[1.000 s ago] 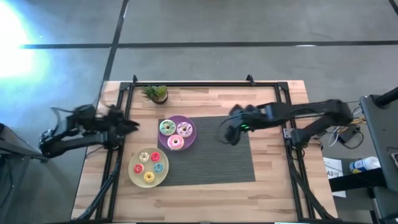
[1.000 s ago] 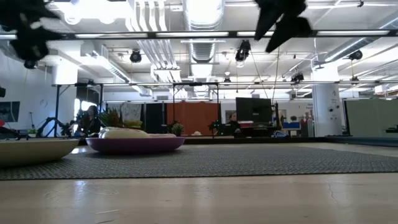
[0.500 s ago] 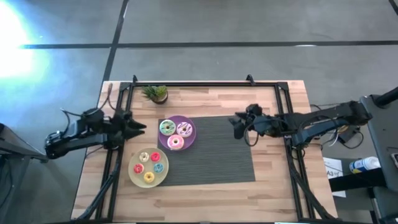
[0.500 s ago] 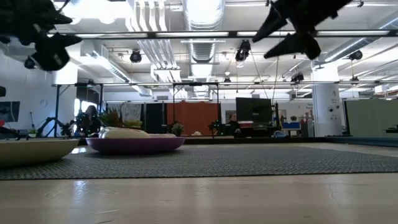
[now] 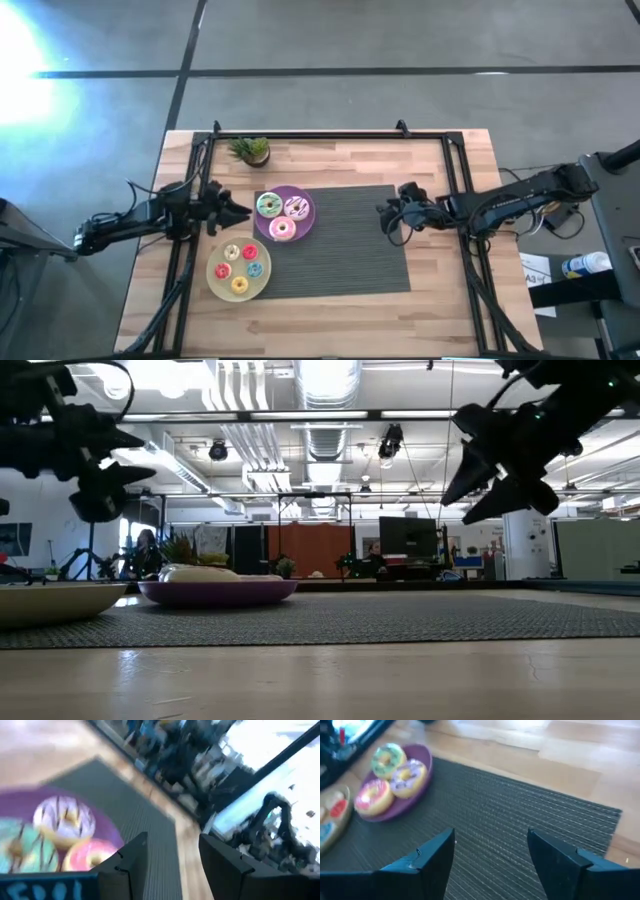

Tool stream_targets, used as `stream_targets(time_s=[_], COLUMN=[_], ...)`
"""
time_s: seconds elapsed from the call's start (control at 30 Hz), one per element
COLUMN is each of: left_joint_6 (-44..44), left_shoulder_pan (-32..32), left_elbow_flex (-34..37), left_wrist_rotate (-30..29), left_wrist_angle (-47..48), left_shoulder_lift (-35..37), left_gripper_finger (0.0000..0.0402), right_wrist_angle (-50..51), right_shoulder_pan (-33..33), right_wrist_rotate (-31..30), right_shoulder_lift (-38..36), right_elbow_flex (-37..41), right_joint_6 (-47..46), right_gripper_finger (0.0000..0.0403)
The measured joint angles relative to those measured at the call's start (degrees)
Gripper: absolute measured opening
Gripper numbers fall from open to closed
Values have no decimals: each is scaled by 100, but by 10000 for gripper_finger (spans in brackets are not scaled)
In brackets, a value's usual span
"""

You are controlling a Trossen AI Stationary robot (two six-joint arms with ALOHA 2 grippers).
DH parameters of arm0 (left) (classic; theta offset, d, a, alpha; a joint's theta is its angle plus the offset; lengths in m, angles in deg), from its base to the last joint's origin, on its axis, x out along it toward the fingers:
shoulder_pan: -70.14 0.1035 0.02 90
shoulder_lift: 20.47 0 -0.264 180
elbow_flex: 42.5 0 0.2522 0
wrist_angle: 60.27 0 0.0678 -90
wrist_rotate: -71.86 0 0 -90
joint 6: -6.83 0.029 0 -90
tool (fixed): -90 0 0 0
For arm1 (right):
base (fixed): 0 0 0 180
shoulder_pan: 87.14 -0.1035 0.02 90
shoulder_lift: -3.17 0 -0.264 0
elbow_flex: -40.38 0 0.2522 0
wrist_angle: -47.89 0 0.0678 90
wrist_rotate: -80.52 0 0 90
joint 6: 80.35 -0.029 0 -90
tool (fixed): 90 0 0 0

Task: Pick & Place donuts
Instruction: Return to Home Position

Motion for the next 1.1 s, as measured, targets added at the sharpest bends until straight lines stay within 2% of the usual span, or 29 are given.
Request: stream_targets(time_s=[0.1, 0.23, 0.7, 0.8, 0.87, 1.0, 1.1], left_joint_6=[94, -57, -130, 712, 1613, 3610, 4274], left_shoulder_pan=[0, 0, 0, -58, -182, -679, -1144], left_elbow_flex=[142, 181, 220, 232, 285, 388, 447], left_wrist_rotate=[-331, -675, -610, -739, -1047, -1087, -1104], left_wrist_angle=[-575, -749, -780, -813, -1010, -1579, -1375], left_shoulder_lift=[-93, -135, -113, 71, 68, 68, 68], left_gripper_finger=[149, 149, 149, 149, 149, 149, 149], right_wrist_angle=[-9, -3, -14, -12, -12, -9, -10], right_shoulder_pan=[-1, -1, 1, 1, 1, 1, 1], right_wrist_rotate=[1, -2, -3, -2, -2, -2, -4], right_shoulder_lift=[-4, -2, -2, -2, -2, -2, -2], right_elbow_flex=[134, 271, 268, 268, 268, 268, 268], right_joint_6=[275, 598, 708, 708, 708, 705, 691], right_gripper_finger=[246, 250, 244, 247, 249, 253, 253])
